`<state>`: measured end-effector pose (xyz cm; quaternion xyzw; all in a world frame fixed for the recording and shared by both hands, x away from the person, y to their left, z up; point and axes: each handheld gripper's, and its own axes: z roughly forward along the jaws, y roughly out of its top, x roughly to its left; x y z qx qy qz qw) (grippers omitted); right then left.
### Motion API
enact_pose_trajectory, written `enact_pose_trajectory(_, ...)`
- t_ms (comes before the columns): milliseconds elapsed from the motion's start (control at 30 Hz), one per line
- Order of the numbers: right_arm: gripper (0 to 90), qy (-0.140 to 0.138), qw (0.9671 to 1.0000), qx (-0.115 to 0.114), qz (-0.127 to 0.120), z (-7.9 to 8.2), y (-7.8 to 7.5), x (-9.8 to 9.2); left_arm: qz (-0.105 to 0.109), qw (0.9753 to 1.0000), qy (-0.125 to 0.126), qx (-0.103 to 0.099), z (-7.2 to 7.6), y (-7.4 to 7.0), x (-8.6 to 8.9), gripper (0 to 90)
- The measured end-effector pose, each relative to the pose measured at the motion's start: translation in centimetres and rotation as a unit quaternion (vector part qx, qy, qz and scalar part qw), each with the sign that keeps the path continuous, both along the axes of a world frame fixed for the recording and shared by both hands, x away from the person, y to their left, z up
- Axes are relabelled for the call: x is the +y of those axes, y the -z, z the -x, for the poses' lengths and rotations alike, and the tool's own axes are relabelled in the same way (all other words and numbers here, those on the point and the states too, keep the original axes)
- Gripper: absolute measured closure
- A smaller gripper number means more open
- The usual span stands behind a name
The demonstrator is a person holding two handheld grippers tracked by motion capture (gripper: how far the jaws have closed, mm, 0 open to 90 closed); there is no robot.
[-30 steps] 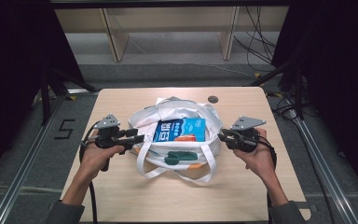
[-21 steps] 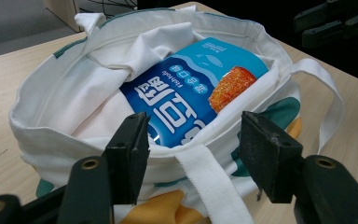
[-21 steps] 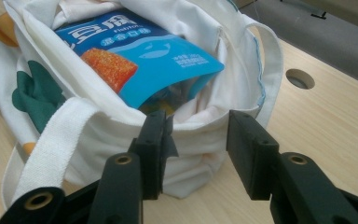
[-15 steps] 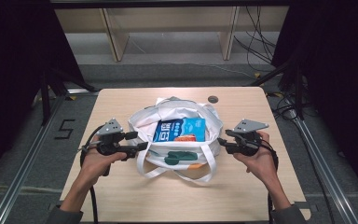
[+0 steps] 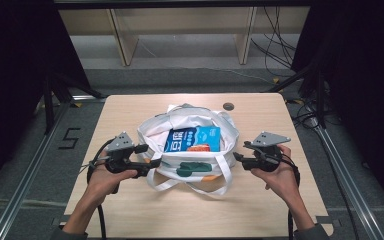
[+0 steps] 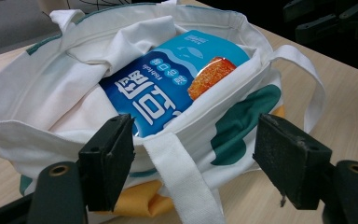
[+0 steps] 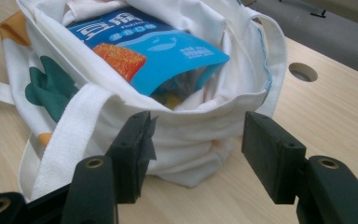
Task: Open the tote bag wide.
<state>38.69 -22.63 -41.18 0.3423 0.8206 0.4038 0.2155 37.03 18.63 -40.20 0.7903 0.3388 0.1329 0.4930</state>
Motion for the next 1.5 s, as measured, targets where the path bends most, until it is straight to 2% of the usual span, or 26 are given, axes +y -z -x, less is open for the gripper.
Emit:
enact_pose_trajectory(67, 42.8, -0.004, 1.0, 0.007, 0.0, 0.1, 0.1, -0.1, -0.001, 1.0, 0.003, -0.005, 0.1, 0.0, 0.1, 27.8)
enact_pose_trajectory(167, 42.0, 0.0, 1.0, 0.005, -0.001, 0.4, 0.2, -0.2, 0.004, 1.0, 0.003, -0.003, 0.5, 0.3, 0.0, 27.5)
enact_pose_trajectory(267, 40.7, 0.002, 0.9999, 0.007, -0.007, 0.7, 0.3, -0.4, -0.002, 1.0, 0.004, 0.001, 1.0, 0.4, -0.1, 27.0)
enact_pose_trajectory(367, 39.4, 0.0, 0.9999, 0.004, -0.009, 1.1, 0.5, -0.5, 0.001, 1.0, 0.007, 0.0, 1.3, 0.5, -0.2, 26.8)
enact_pose_trajectory(400, 39.3, 0.005, 0.9998, 0.014, -0.014, 1.3, 0.5, -0.4, 0.001, 1.0, 0.007, -0.001, 1.5, 0.5, -0.2, 26.7)
enact_pose_trajectory(500, 38.6, -0.002, 0.9999, 0.009, -0.011, 1.6, 0.8, -0.6, 0.008, 0.9999, 0.012, 0.002, 2.0, 0.7, -0.4, 26.4)
enact_pose_trajectory(600, 37.7, -0.007, 0.9999, 0.008, -0.012, 2.0, 1.1, -0.7, 0.002, 0.9999, 0.015, -0.003, 2.5, 0.9, -0.4, 26.1)
enact_pose_trajectory(633, 37.5, -0.005, 0.9997, 0.017, -0.018, 2.3, 1.2, -0.7, 0.009, 0.9999, 0.014, -0.001, 2.7, 1.0, -0.5, 26.0)
enact_pose_trajectory(667, 37.2, -0.012, 0.9998, 0.002, -0.012, 2.2, 1.3, -0.8, 0.007, 0.9998, 0.017, 0.0, 2.9, 1.0, -0.4, 25.9)
enact_pose_trajectory(700, 36.8, -0.009, 0.9998, 0.008, -0.016, 2.4, 1.4, -0.8, 0.006, 0.9999, 0.016, -0.003, 3.1, 1.0, -0.4, 25.8)
enact_pose_trajectory(800, 35.2, -0.011, 0.9997, 0.007, -0.021, 2.7, 1.7, -0.8, 0.009, 0.9996, 0.024, -0.009, 3.4, 1.3, -0.2, 25.5)
enact_pose_trajectory(833, 34.3, -0.02, 0.9996, 0.009, -0.018, 2.7, 1.8, -0.9, 0.009, 0.9997, 0.022, -0.009, 3.6, 1.5, -0.1, 25.3)
enact_pose_trajectory(867, 34.3, -0.017, 0.9997, 0.003, -0.018, 2.8, 1.9, -1.0, 0.011, 0.9997, 0.022, -0.008, 3.7, 1.6, -0.1, 25.2)
enact_pose_trajectory(900, 34.3, -0.012, 0.9996, 0.015, -0.023, 3.1, 2.0, -0.8, 0.016, 0.9996, 0.022, -0.008, 3.9, 1.8, 0.0, 25.0)
enact_pose_trajectory(933, 34.2, -0.024, 0.9996, 0.005, -0.016, 3.0, 2.1, -1.0, 0.017, 0.9996, 0.022, -0.008, 3.9, 1.9, 0.1, 24.7)
enact_pose_trajectory(1000, 34.0, -0.017, 0.9995, 0.012, -0.023, 3.3, 2.3, -1.0, 0.022, 0.9994, 0.027, -0.007, 4.2, 2.1, 0.2, 24.3)
enact_pose_trajectory(1133, 33.7, -0.019, 0.9995, 0.004, -0.023, 3.8, 2.5, -1.2, 0.023, 0.9994, 0.026, -0.005, 4.7, 2.5, 0.2, 22.5)
enact_pose_trajectory(1267, 33.4, -0.019, 0.9993, 0.017, -0.029, 4.6, 2.7, -1.2, 0.03, 0.9994, 0.02, -0.002, 5.2, 2.6, 0.1, 22.2)
enact_pose_trajectory(1367, 33.3, -0.03, 0.9992, 0.007, -0.026, 4.8, 2.9, -1.3, 0.026, 0.9993, 0.026, -0.01, 5.3, 2.7, 0.2, 21.9)
enact_pose_trajectory(1433, 33.2, -0.025, 0.9992, 0.013, -0.027, 5.2, 3.0, -1.3, 0.03, 0.9994, 0.017, -0.002, 5.6, 3.0, 0.2, 21.8)
enact_pose_trajectory(1467, 33.1, -0.027, 0.9993, 0.006, -0.025, 5.2, 3.1, -1.3, 0.032, 0.9993, 0.018, -0.002, 5.7, 3.2, 0.1, 21.7)
enact_pose_trajectory(1500, 33.1, -0.02, 0.9991, 0.021, -0.032, 5.6, 3.1, -1.2, 0.031, 0.9993, 0.019, -0.004, 5.7, 3.4, 0.2, 21.5)
